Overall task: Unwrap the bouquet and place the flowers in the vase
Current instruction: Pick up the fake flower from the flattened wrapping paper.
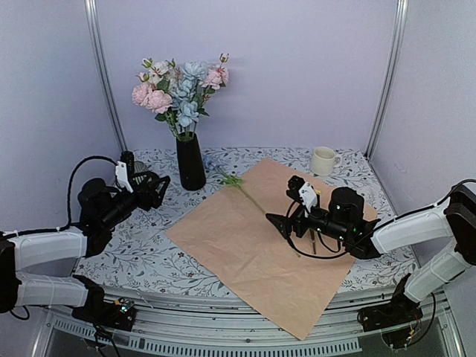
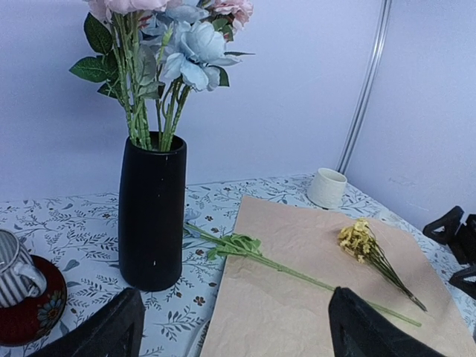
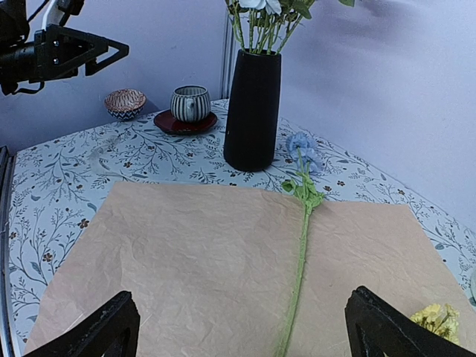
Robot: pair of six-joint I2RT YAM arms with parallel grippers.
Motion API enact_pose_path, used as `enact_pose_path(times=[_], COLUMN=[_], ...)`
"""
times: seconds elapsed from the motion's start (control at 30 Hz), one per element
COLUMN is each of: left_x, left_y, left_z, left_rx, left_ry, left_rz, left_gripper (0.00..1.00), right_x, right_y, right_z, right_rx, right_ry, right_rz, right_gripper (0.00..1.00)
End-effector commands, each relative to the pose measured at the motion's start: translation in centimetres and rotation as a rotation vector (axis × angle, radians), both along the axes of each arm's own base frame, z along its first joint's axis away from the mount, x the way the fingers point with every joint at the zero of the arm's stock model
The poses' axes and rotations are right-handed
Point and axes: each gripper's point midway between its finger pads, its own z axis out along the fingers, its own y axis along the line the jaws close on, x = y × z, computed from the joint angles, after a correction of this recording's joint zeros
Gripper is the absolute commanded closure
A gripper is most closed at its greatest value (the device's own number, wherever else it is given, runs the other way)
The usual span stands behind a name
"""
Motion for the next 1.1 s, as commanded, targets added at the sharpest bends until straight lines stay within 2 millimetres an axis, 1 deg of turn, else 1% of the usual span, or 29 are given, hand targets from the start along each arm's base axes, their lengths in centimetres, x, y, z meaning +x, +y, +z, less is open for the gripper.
enact_pose_path(times=[0.0, 0.23, 0.3, 0.4, 0.7, 0.87, 1.07], left_x=[-0.39, -0.65, -0.66, -0.67, -0.97, -0.89, -1.06], left_y=[-0.39, -0.58, -0.38, -0.21, -0.59, -0.49, -0.76], left_z=[0.36, 0.61, 0.62, 0.69, 0.96, 0.65, 0.76], left_rx=[0.007, 0.0, 0.002, 0.001, -0.01, -0.005, -0.005], left_ry=[-0.031, -0.038, -0.042, -0.047, -0.052, -0.052, -0.054], left_rz=[-0.013, -0.024, -0.012, -0.004, -0.028, -0.017, -0.029], left_gripper=[0.12, 0.12, 0.12, 0.12, 0.12, 0.12, 0.12], right_x=[0.34, 0.49, 0.56, 0.48, 0.59, 0.6, 0.64], right_y=[0.44, 0.27, 0.23, 0.49, 0.68, 0.59, 0.7], right_z=[0.93, 0.74, 0.66, 0.64, 0.27, 0.39, 0.24], right_rx=[0.019, 0.005, 0.003, 0.003, -0.006, -0.001, -0.001], right_ry=[-0.008, -0.013, -0.013, -0.01, 0.003, 0.002, 0.011], right_rz=[0.007, -0.006, -0.011, 0.004, 0.007, 0.003, 0.004], right_gripper=[0.01, 0.01, 0.01, 0.01, 0.01, 0.01, 0.01])
